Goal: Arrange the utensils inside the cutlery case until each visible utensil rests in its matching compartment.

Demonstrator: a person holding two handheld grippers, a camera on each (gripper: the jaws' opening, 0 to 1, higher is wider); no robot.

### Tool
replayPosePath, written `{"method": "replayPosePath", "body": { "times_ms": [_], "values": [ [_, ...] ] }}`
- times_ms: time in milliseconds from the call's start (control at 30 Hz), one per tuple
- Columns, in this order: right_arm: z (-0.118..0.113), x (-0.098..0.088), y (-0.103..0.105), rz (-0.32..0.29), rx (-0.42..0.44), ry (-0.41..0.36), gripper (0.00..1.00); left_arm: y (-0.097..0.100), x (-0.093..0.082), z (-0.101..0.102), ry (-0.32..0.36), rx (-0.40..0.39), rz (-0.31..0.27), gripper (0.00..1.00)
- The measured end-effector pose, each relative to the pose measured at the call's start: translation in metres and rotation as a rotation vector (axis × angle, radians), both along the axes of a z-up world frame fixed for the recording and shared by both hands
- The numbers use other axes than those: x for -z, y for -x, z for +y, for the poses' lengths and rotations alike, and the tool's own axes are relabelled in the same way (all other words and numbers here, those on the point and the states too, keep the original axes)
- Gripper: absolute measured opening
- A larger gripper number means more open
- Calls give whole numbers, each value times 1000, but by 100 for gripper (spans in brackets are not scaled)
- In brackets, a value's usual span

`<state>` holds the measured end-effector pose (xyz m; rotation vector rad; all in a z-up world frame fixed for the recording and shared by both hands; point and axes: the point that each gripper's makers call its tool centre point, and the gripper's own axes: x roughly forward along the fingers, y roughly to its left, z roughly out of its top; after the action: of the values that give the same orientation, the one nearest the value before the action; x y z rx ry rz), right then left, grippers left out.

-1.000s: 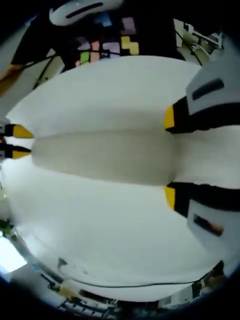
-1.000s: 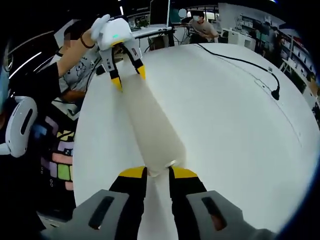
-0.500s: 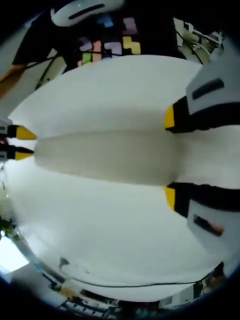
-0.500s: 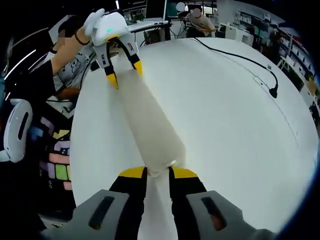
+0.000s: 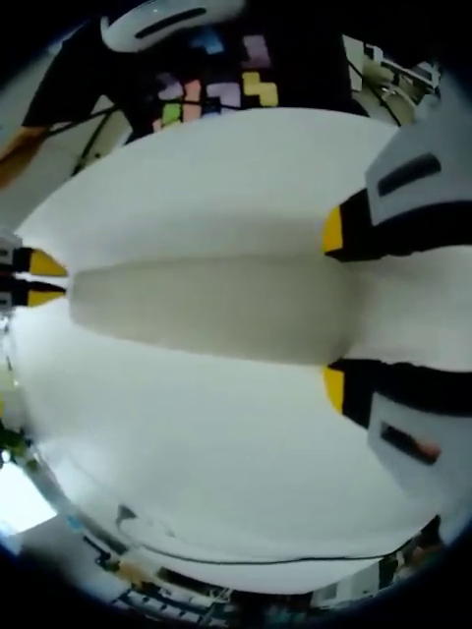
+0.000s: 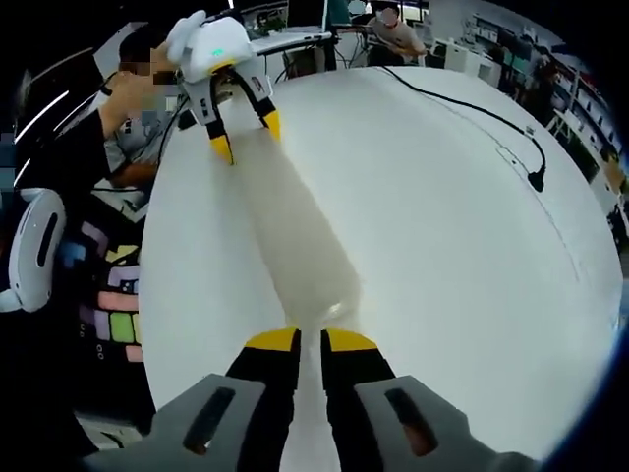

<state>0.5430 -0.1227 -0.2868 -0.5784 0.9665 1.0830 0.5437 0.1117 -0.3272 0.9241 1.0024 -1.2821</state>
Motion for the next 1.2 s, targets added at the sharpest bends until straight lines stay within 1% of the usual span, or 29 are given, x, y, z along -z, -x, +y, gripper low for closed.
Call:
{"method": "replayPosePath", "body": {
  "times_ms": [33, 100, 200, 233, 267, 300, 333, 367, 433, 500, 567, 633, 733, 800, 1000, 1200],
  "values": [
    [2, -7, -8, -52, -4, -8, 8, 0, 0, 0, 1, 1, 1, 42],
    [13, -17, -14, -70, -6, -48, 7, 0, 0, 0, -1, 2, 1, 42],
    [46, -32, -23, -111, -47, -149, 7, 2, 1, -1, -4, 0, 0, 42],
    [55, -34, -23, -118, -55, -172, 7, 2, 1, -1, -3, 0, 0, 42],
    [70, -39, -25, -127, -75, -216, 7, 2, 1, -1, 2, -2, -1, 42],
    [79, -40, -22, -126, -88, -238, 7, 2, 1, -1, 8, -2, -1, 42],
    [96, -45, -21, -131, -112, -294, 7, 3, 1, 0, 20, -3, -2, 42],
    [108, -48, -23, -135, -116, -333, 7, 3, 1, 0, 28, -4, -2, 42],
    [128, -48, -21, -144, -137, -361, 7, 3, 0, 0, 52, -5, -3, 42],
    [145, -45, -23, -143, -155, -360, 7, 5, 1, -1, 78, -6, -4, 42],
    [162, -39, -19, -134, -183, -354, 7, 4, 1, 0, 99, -11, -2, 42],
    [177, -32, -16, -131, -215, -332, 7, 4, 1, -1, 109, -11, -5, 42],
    [195, -19, -12, -135, -252, -290, 7, 3, 0, -1, 118, -12, -8, 42],
    [205, -14, -13, -140, -272, -282, 7, 3, 0, -1, 132, -11, -10, 42],
    [222, -7, -15, -106, -285, -292, 5, 2, 0, 0, 203, -18, -14, 41],
    [229, -1, -14, -87, -310, -268, 5, 1, -1, 0, 250, -26, -19, 41]
  ]
}}
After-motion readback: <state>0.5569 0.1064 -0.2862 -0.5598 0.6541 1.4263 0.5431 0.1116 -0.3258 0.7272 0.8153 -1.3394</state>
